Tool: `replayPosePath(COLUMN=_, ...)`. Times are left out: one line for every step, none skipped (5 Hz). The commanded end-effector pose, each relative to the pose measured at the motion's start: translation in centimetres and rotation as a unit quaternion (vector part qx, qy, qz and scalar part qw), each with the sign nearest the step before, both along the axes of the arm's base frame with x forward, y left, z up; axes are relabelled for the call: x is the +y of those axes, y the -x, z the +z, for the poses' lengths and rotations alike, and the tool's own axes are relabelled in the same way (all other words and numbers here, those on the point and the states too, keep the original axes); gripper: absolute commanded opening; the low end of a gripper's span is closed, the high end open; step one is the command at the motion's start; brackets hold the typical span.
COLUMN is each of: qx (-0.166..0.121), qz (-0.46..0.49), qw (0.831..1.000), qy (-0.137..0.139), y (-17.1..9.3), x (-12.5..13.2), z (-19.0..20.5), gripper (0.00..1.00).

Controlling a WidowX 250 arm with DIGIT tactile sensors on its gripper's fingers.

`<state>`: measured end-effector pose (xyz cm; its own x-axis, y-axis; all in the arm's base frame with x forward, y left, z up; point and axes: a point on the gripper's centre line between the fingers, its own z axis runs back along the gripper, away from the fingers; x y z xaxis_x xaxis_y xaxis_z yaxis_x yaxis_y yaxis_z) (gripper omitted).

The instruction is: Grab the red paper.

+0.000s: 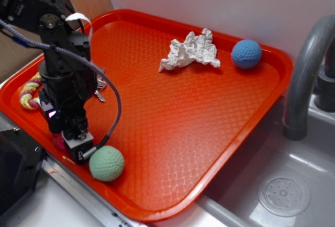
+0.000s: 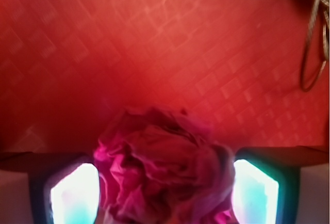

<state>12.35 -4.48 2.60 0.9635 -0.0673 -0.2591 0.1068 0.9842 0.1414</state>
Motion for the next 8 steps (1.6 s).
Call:
replayPosePath(qx=0.02, qz=-0.024, qw=0.999, qy=0.017, y=1.6, x=0.3, z=-1.5, gripper=0.98)
replayPosePath(qx=0.024, qz=-0.011, qw=1.0, qy=0.009, y=1.5, x=1.2, z=-1.8, gripper=0.0)
replayPosePath(qx=0.027, qz=-0.011, qw=1.0, qy=-0.006, y=1.3, x=1.8, z=-1.8, gripper=0.0)
replayPosePath(qx=0.021, qz=-0.015, qw=1.0, qy=-0.002, y=0.9, x=2.1, z=-0.9, gripper=0.0)
replayPosePath(qx=-0.019, qz=-0.005, qw=0.999, qy=0.036, y=-0.9, x=2.0, z=3.1, gripper=0.0)
replayPosePath(qx=-0.06, qz=0.025, qw=0.997, qy=0.033, y=-3.5, x=2.3, z=7.2, gripper=0.0)
replayPosePath(qx=-0.096, qz=0.036, qw=0.994, qy=0.029, y=-5.7, x=2.6, z=10.7, gripper=0.0)
replayPosePath(qx=-0.132, qz=0.047, qw=0.989, qy=0.043, y=-7.6, x=2.8, z=15.0, gripper=0.0)
